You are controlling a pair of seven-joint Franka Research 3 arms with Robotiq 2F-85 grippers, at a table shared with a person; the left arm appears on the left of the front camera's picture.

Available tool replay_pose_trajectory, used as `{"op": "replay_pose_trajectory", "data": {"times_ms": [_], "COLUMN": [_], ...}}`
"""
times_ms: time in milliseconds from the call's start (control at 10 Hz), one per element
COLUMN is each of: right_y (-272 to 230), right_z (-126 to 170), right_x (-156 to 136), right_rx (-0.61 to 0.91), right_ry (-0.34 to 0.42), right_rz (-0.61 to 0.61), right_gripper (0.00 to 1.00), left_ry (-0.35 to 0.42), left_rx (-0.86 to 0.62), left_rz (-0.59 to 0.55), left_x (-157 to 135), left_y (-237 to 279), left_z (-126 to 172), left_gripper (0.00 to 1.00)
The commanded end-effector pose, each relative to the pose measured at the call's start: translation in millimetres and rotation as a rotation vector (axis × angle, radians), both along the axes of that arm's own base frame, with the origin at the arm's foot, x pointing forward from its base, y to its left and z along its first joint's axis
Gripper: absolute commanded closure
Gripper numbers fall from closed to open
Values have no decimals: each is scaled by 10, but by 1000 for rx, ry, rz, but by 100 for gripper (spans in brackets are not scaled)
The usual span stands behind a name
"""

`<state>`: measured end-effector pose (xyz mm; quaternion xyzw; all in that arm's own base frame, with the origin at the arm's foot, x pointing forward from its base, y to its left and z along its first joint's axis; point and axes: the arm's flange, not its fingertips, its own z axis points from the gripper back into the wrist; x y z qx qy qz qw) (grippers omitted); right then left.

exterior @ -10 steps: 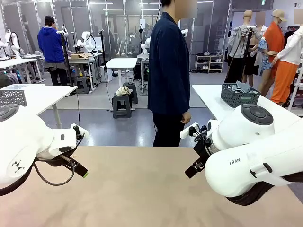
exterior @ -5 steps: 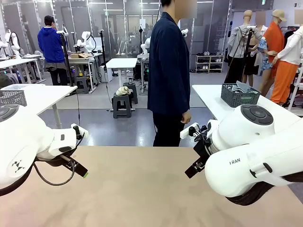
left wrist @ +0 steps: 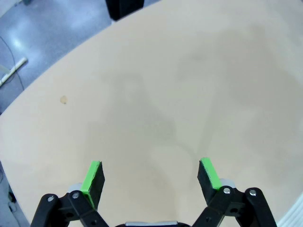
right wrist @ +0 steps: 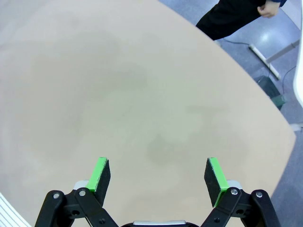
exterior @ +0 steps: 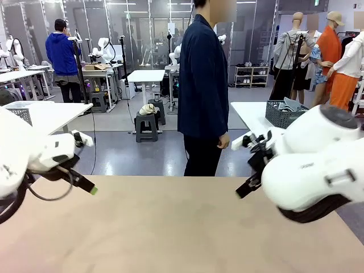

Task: Fold the towels and place them in the basket.
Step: When a person lays out a Towel with hook on the table, fold it in half twice.

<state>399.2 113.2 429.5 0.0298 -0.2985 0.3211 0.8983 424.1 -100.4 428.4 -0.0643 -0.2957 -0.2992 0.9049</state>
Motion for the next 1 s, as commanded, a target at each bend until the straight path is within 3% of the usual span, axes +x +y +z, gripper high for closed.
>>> {"op": "replay_pose_trajectory", "data": {"times_ms": [0, 400, 900], "right_y": [-479, -993, -1195], "right_z": [421, 988, 1376], "right_x": [-81, -505, -740], "right_rx": [27, 10, -17], "right_ry": [18, 24, -25], "right_rz": [57, 57, 10], "right_gripper": [0, 0, 0], "left_ry": [32, 50, 20], "left_rx": [-38, -47, -63], "left_rz": [-74, -37, -70], "left_x": [134, -94, -280], "left_y": [355, 907, 1312], "left_z": [245, 954, 1381], "left_gripper": [0, 0, 0]}}
